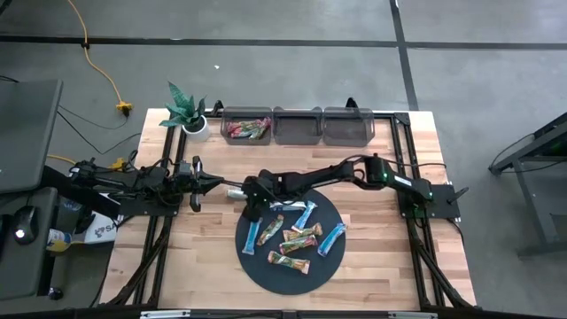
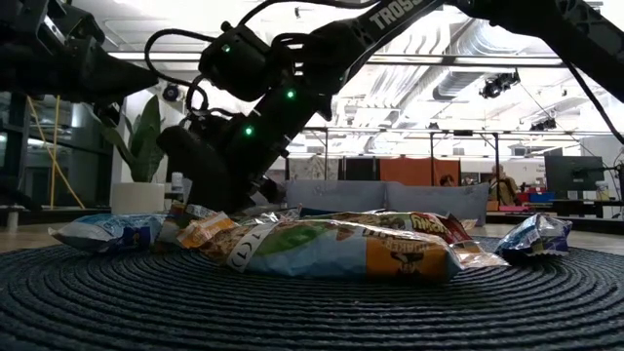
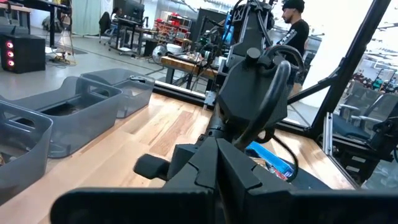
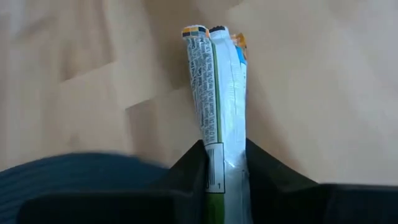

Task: Pick and place Granola Bars by type
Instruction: Put the yellow granola bar into the middle black bin

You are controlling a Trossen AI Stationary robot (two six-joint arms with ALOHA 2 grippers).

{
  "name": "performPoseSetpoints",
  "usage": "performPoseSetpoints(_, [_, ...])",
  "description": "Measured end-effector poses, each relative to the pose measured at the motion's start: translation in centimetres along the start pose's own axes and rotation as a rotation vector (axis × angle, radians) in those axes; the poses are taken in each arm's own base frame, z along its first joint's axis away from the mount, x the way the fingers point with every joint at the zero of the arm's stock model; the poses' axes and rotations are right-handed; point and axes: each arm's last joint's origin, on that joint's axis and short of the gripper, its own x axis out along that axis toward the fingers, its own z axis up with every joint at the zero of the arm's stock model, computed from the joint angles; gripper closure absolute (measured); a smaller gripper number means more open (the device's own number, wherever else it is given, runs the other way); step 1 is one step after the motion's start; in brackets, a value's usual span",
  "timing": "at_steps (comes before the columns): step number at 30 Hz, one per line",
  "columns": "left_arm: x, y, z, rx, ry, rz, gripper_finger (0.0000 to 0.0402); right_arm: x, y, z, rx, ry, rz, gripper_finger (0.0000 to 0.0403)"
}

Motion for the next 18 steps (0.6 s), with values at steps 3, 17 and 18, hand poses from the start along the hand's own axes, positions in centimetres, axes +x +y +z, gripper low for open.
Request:
performPoseSetpoints(3, [0.0,0.0,0.0,0.0,0.0,-0.001,0.04,-0.9,0.0,0.4,0.035,0.042,0.065,0.0341])
performPoseSetpoints(17, [0.0,0.0,0.0,0.0,0.0,-0.001,0.04,-10.8,-4.3,7.8,0.3,0.14,0.619,0.0344])
performPoseSetpoints(18, [0.0,0.0,0.0,0.0,0.0,-0.001,0.04,-11.3,-4.5,8.1,0.31,0.158,0.667,0.0344])
